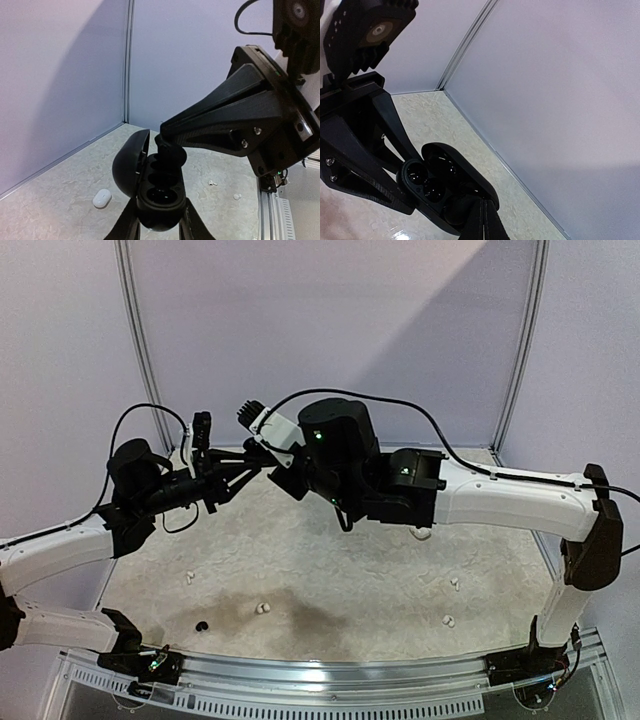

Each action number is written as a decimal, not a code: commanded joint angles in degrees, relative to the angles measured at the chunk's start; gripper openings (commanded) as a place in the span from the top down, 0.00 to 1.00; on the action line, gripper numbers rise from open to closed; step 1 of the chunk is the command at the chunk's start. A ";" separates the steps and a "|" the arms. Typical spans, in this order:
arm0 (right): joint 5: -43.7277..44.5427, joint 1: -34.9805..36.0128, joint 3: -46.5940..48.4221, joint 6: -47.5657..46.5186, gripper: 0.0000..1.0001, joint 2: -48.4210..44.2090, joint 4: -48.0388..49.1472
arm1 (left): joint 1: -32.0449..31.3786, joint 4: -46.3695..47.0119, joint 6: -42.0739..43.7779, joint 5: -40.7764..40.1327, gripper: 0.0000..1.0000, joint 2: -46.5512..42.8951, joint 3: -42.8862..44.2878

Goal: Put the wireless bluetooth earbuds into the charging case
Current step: Insert the right earbud into the right side groove of the charging case.

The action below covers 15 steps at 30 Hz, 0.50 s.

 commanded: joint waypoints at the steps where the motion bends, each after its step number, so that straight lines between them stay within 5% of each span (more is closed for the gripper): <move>1: 1.53 0.01 1.66 -0.37 1.00 1.42 0.01 | -0.87 1.42 -1.29 -0.33 1.00 -0.30 1.44; 15: 3.53 0.06 3.20 2.35 1.00 3.99 -0.14 | -0.92 1.82 -2.26 -2.24 1.00 -0.30 1.66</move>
